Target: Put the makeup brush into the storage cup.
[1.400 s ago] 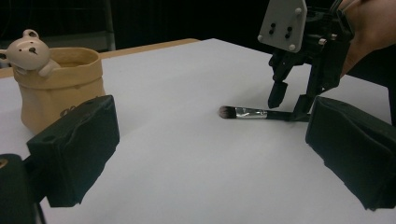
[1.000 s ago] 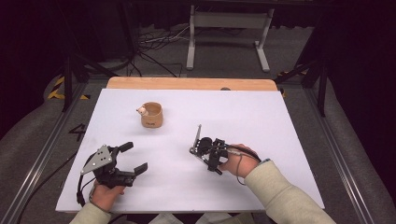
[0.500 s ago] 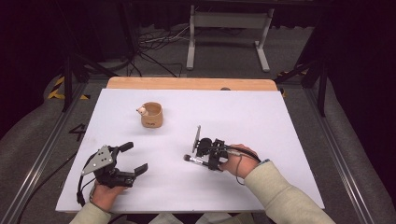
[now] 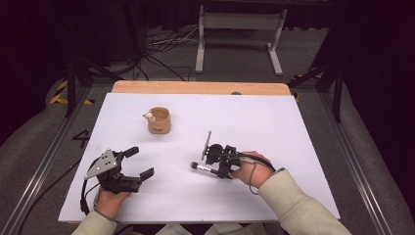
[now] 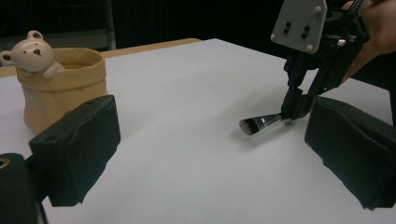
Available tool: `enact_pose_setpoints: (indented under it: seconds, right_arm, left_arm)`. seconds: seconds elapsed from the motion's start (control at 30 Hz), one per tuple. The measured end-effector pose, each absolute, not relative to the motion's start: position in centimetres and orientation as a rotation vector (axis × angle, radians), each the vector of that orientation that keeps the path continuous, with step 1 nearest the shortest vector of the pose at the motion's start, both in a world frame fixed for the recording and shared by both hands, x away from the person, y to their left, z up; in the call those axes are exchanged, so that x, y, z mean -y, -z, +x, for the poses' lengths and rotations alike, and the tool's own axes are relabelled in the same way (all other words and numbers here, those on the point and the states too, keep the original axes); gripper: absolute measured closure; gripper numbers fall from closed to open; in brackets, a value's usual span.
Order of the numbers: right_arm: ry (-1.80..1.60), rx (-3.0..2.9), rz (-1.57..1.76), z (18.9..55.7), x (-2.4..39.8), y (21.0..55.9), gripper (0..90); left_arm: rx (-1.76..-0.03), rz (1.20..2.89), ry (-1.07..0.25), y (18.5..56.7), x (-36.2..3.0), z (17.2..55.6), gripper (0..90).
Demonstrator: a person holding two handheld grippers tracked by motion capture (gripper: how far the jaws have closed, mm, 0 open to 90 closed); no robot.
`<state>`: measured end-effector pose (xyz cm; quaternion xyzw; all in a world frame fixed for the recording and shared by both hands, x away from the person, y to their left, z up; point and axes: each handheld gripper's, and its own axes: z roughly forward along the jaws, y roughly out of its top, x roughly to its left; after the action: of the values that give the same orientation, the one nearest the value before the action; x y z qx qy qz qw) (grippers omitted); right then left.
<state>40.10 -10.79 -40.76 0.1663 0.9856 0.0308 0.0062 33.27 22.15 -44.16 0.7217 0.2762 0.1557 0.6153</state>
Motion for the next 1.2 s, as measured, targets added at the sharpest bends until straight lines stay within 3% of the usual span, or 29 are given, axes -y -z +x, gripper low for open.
enact_pose_setpoints:
  seconds: [0.57, 1.2]
  right_arm:
    - [-0.636, -2.952, 0.494, 38.8, 12.9, 36.8, 79.9]
    - [-1.256, -2.695, 0.454, 36.7, 15.8, 36.7, 79.8]
  left_arm:
    - [-0.571, 1.673, -0.273, 42.7, -20.7, 34.3, 4.9]
    - [-0.51, 1.66, -0.239, 41.9, -19.2, 34.5, 5.2]
